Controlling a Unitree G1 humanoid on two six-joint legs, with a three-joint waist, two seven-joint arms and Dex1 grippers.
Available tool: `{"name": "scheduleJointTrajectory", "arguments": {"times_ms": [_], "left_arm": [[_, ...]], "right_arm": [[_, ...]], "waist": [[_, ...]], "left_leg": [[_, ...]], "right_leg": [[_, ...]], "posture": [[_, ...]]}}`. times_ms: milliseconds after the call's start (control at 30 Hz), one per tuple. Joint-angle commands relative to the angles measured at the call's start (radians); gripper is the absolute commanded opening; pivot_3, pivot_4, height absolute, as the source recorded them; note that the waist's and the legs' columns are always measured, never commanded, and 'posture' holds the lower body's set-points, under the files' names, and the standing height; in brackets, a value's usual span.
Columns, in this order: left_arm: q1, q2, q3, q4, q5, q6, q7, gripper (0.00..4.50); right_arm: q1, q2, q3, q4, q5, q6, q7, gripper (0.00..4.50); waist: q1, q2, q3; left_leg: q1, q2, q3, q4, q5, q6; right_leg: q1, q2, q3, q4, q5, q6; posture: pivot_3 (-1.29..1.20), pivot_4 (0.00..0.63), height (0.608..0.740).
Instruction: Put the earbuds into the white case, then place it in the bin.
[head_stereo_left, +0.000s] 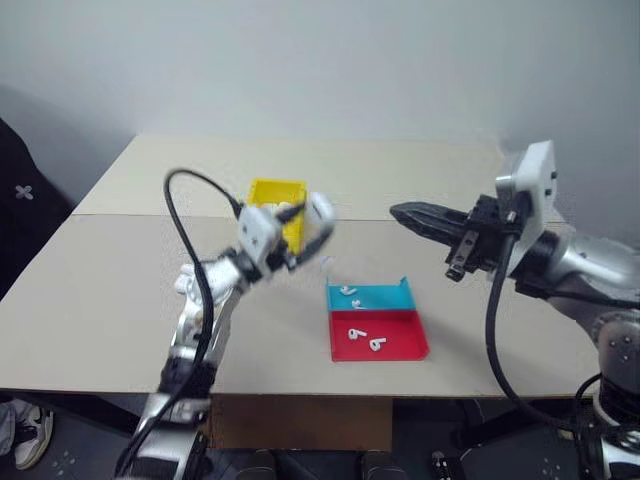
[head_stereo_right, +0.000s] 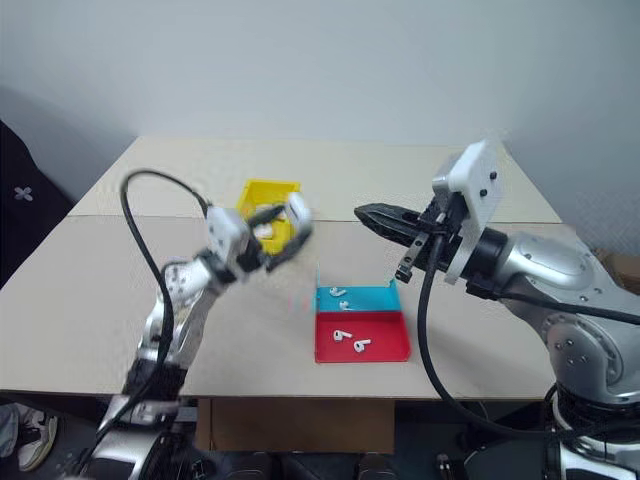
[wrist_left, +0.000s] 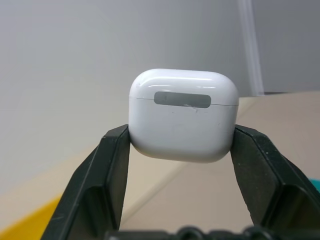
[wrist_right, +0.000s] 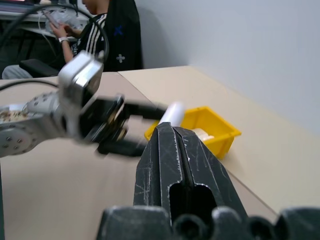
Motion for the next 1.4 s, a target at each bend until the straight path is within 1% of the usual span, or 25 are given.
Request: {"name": "scheduleJointTrajectory", "arguments": {"times_ms": [33, 67, 133, 233, 333, 400, 433, 533, 633, 667, 767, 933, 1000, 1033, 1133, 1233, 1267, 1333, 1400], "left_arm": [[-0.117, -0.011, 0.022, 0.07, 0.133, 0.131, 0.253, 2.76], [-0.16, -0.01, 0.025, 0.084, 0.157, 0.225, 0.303, 2.76], [-0.223, 0.005, 0.015, 0.121, 0.192, 0.329, 0.34, 2.76], [-0.3, 0.033, -0.025, 0.2, 0.226, 0.456, 0.32, 2.76], [-0.336, 0.032, -0.007, 0.274, 0.185, 0.487, 0.291, 2.76], [-0.344, 0.03, 0.015, 0.298, 0.17, 0.489, 0.308, 2.76], [-0.357, 0.031, 0.028, 0.33, 0.169, 0.512, 0.331, 2.76], [-0.386, 0.038, 0.045, 0.406, 0.152, 0.565, 0.332, 2.76], [-0.386, 0.034, 0.047, 0.452, 0.144, 0.557, 0.332, 2.76], [-0.387, 0.033, 0.044, 0.464, 0.142, 0.555, 0.326, 3.49], [-0.387, 0.031, 0.04, 0.467, 0.136, 0.528, 0.323, 4.47], [-0.365, 0.018, 0.058, 0.394, 0.112, 0.405, 0.316, 4.49], [-0.335, 0.013, 0.073, 0.332, 0.077, 0.333, 0.282, 4.49], [-0.321, 0.015, 0.082, 0.293, 0.043, 0.356, 0.245, 4.49], [-0.235, 0.023, 0.078, 0.164, 0.009, 0.318, 0.19, 4.49], [-0.106, 0.032, 0.088, -0.016, -0.02, 0.292, 0.169, 4.49], [-0.057, 0.068, 0.089, -0.074, -0.082, 0.311, 0.066, 4.49], [0.028, 0.139, 0.088, -0.176, -0.167, 0.363, -0.076, 4.49], [0.126, 0.212, 0.097, -0.274, -0.236, 0.372, -0.19, 4.49]], "right_arm": [[0.026, -0.003, -0.004, -0.052, 0.007, -0.012, -0.024, 0.03], [0.035, -0.005, 0.006, -0.055, -0.006, -0.015, -0.027, 0.03], [0.043, -0.009, 0.024, -0.048, -0.023, -0.013, -0.034, 0.03], [0.038, -0.021, 0.05, -0.025, -0.045, 0.003, -0.042, 0.03], [0.03, -0.033, 0.082, -0.01, -0.077, 0.016, -0.052, 0.03], [0.031, -0.04, 0.099, -0.011, -0.097, 0.019, -0.057, 0.03], [0.037, -0.041, 0.103, -0.016, -0.103, 0.018, -0.057, 0.03], [0.052, -0.044, 0.105, -0.032, -0.109, 0.026, -0.062, 0.03], [0.063, -0.045, 0.111, -0.042, -0.119, 0.033, -0.068, 0.03], [0.065, -0.046, 0.114, -0.043, -0.124, 0.033, -0.069, 0.0], [0.065, -0.042, 0.119, -0.046, -0.13, 0.039, -0.072, 0.0], [0.065, -0.044, 0.123, -0.045, -0.136, 0.039, -0.071, 0.0], [0.067, -0.045, 0.124, -0.042, -0.14, 0.037, -0.068, 0.0], [0.068, -0.047, 0.122, -0.04, -0.142, 0.033, -0.064, 0.0], [0.091, -0.066, 0.117, -0.045, -0.181, -0.013, -0.036, 0.0], [0.172, -0.117, 0.09, -0.061, -0.238, -0.119, 0.059, 0.0], [0.218, -0.138, 0.069, -0.065, -0.259, -0.166, 0.101, 0.0], [0.295, -0.177, 0.022, -0.061, -0.277, -0.228, 0.182, 0.0], [0.38, -0.219, -0.036, -0.047, -0.306, -0.31, 0.279, 0.0]], "waist": [[-0.002, 0.0, 0.0], [-0.003, 0.0, 0.0], [-0.005, -0.001, 0.0], [-0.007, 0.0, 0.0], [-0.005, -0.001, 0.0], [-0.005, -0.001, 0.0], [-0.005, -0.001, 0.001], [-0.005, -0.001, 0.001], [-0.003, -0.001, 0.001], [-0.003, -0.001, 0.001], [-0.003, -0.002, 0.001], [-0.002, -0.002, 0.001], [-0.002, -0.002, 0.001], [-0.003, -0.002, 0.001], [-0.004, -0.001, 0.001], [-0.004, -0.001, 0.001], [-0.004, -0.001, 0.001], [-0.005, -0.001, 0.001], [-0.006, -0.001, 0.001]], "left_leg": [[0.0, 0.0, 0.0, 0.0, 0.0, 0.0], [0.0, 0.0, 0.0, -0.001, 0.0, 0.0], [-0.001, 0.0, -0.001, -0.001, 0.0, 0.0], [-0.001, 0.0, -0.001, -0.001, 0.0, 0.0], [-0.001, 0.0, -0.001, -0.002, 0.0, 0.0], [-0.001, 0.0, -0.001, -0.002, 0.0, 0.0], [-0.001, 0.0, -0.001, -0.002, 0.0, 0.0], [-0.002, 0.0, -0.001, -0.002, 0.0, 0.0], [-0.002, 0.0, -0.001, -0.002, 0.0, 0.0], [-0.002, 0.0, -0.001, -0.002, 0.0, 0.0], [-0.002, 0.0, -0.001, -0.002, 0.0, 0.0], [-0.002, 0.0, -0.001, -0.002, 0.0, 0.0], [-0.002, 0.0, -0.001, -0.002, 0.0, 0.0], [-0.002, 0.0, -0.001, -0.002, 0.0, 0.0], [-0.002, 0.0, -0.001, -0.002, 0.0, 0.0], [-0.001, 0.0, 0.0, -0.002, 0.0, 0.0], [-0.001, 0.0, 0.0, -0.002, 0.0, 0.0], [-0.001, 0.0, 0.0, -0.002, 0.0, 0.0], [-0.001, 0.0, 0.0, -0.002, 0.0, 0.0]], "right_leg": [[0.0, 0.0, 0.0, 0.0, 0.0, 0.0], [-0.001, 0.0, 0.0, 0.0, 0.0, 0.0], [-0.002, 0.001, 0.0, 0.001, 0.0, 0.0], [-0.002, 0.001, 0.0, 0.0, -0.002, 0.003], [-0.002, 0.001, 0.0, 0.0, -0.002, 0.004], [-0.002, 0.001, 0.0, 0.0, -0.002, 0.003], [-0.002, 0.001, 0.0, 0.0, -0.002, 0.002], [-0.003, 0.001, 0.0, 0.0, 0.0, 0.0], [-0.003, 0.001, 0.0, 0.0, 0.0, 0.0], [-0.003, 0.001, 0.0, 0.0, 0.0, 0.0], [-0.003, 0.001, 0.0, 0.0, 0.0, 0.0], [-0.003, 0.001, 0.0, 0.0, 0.0, -0.001], [-0.003, 0.001, 0.0, 0.0, 0.0, -0.001], [-0.003, 0.001, 0.0, 0.0, 0.0, -0.001], [-0.003, 0.001, 0.0, 0.001, 0.0, -0.001], [-0.002, 0.001, 0.0, 0.0, 0.0, -0.001], [-0.002, 0.001, 0.0, 0.001, 0.0, -0.001], [-0.002, 0.001, 0.0, 0.001, 0.0, -0.001], [-0.002, 0.001, 0.0, 0.001, 0.0, -0.001]], "posture": [[0.0, 0.15, 0.74], [0.0, 0.15, 0.74], [0.0, 0.15, 0.74], [0.0, 0.15, 0.74], [0.0, 0.15, 0.74], [0.0, 0.15, 0.74], [0.0, 0.15, 0.74], [0.0, 0.15, 0.74], [0.0, 0.15, 0.74], [0.0, 0.15, 0.74], [0.0, 0.15, 0.74], [0.0, 0.15, 0.74], [0.0, 0.15, 0.74], [0.0, 0.15, 0.74], [0.0, 0.15, 0.74], [0.0, 0.15, 0.74], [0.0, 0.15, 0.74], [0.0, 0.15, 0.74], [0.0, 0.15, 0.74]]}}
